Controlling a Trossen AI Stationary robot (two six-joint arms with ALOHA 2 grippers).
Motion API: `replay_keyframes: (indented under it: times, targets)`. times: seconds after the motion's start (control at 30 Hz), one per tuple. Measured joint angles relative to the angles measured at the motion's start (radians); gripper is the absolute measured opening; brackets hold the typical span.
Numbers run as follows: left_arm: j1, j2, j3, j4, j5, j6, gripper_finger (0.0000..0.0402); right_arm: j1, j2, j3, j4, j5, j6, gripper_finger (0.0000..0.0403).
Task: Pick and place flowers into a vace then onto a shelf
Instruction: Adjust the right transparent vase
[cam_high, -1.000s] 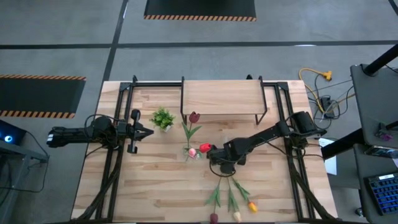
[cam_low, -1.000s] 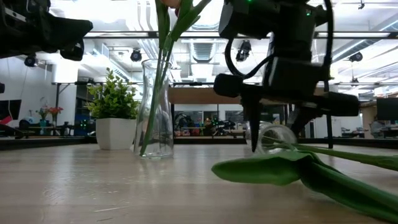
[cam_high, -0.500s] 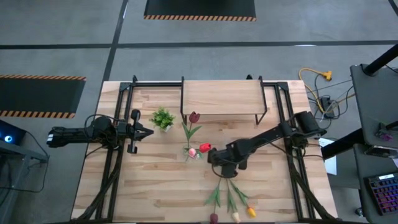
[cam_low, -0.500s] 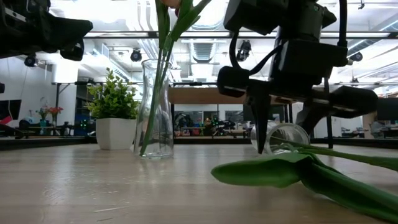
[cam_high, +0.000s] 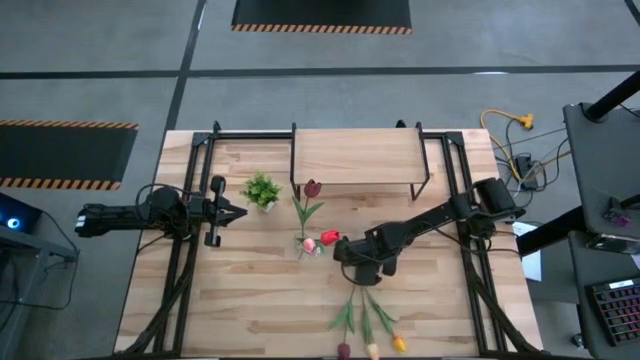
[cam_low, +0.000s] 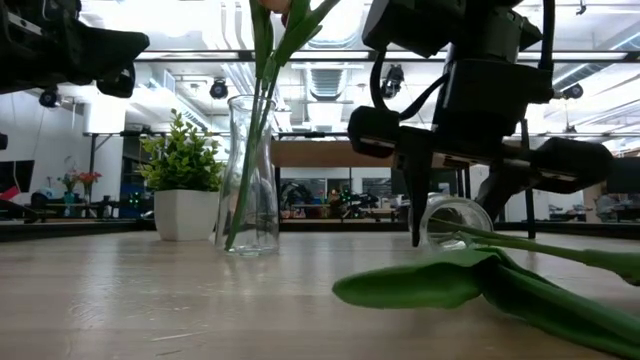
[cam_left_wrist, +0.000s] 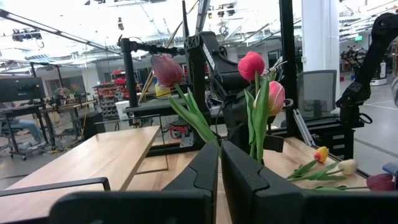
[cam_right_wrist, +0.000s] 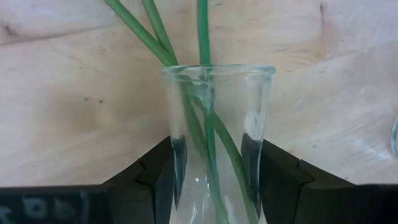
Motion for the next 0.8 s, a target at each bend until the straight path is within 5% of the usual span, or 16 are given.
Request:
replay_keyframes:
  times: [0.8]
  targets:
    - [0.000, 0.000, 0.000, 0.000, 0.000, 0.000, 0.0003, -0.077, -0.072, -0.053, 0.050, -0.230, 0.069, 0.0161]
